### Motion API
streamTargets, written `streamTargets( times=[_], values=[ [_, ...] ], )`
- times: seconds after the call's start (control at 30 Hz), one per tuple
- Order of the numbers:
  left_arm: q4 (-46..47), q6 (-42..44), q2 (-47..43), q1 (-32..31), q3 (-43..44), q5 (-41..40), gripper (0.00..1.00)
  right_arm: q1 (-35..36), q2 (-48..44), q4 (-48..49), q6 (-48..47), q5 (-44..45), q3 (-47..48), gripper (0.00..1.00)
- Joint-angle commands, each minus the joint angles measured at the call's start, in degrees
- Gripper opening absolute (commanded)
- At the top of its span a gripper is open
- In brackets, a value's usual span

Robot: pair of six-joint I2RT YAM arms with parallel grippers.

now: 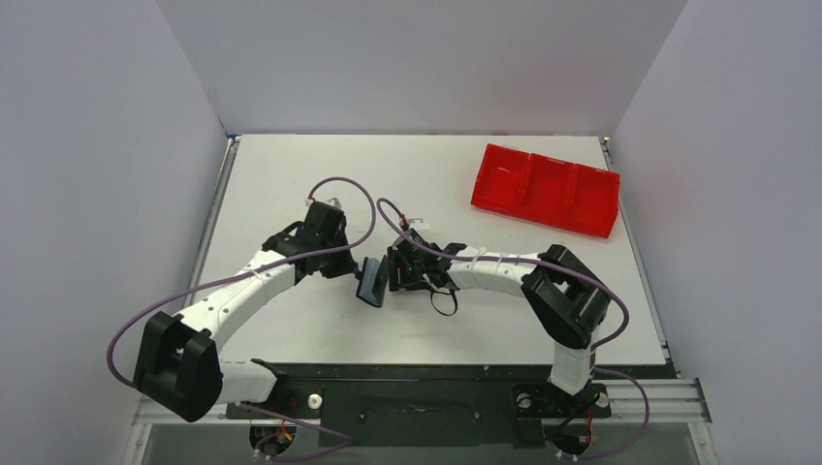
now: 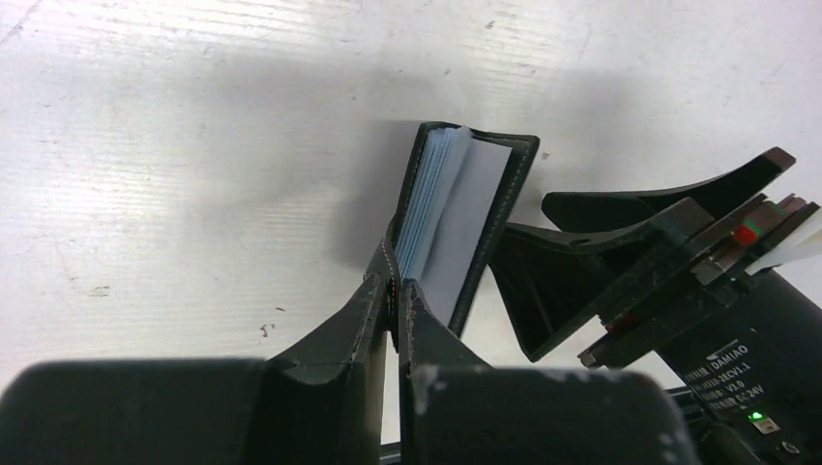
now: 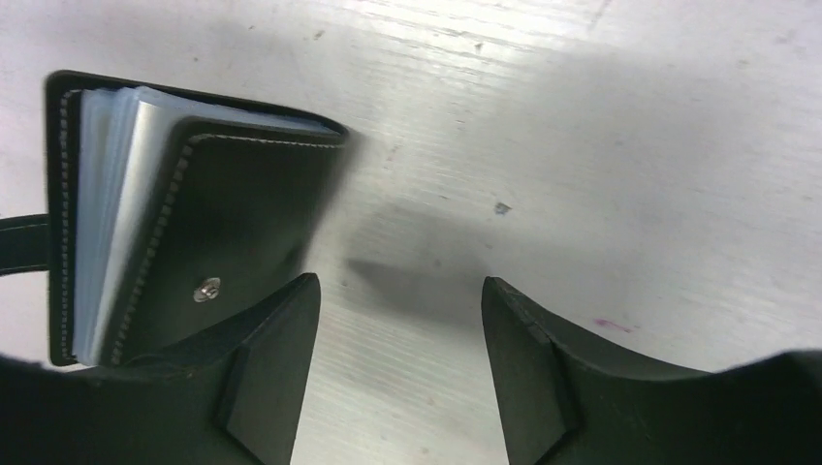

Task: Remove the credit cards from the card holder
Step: Open the card holder at the center of the board.

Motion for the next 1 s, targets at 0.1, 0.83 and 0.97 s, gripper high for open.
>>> streamTargets(
  times=[0.1,0.83,0.97],
  values=[
    [-0.04,-0.7,-0.92,-1.65,4.92,3.43,0.0,-2.53,-7.67,-2.49,0.67,3.57,-2.13,0.61],
    [0.06,-7.46,0.66,-5.83,6.59,-0.29,0.0,-6.83,-14.71,-3.2,2.61,6.15,-7.91,0.62],
    [-3.77,-5.96,0.07,-5.28,4.83,-6.04,0.0,-6.19,-13.92,-2.41,2.67,4.88,-7.54,0.61]
  ],
)
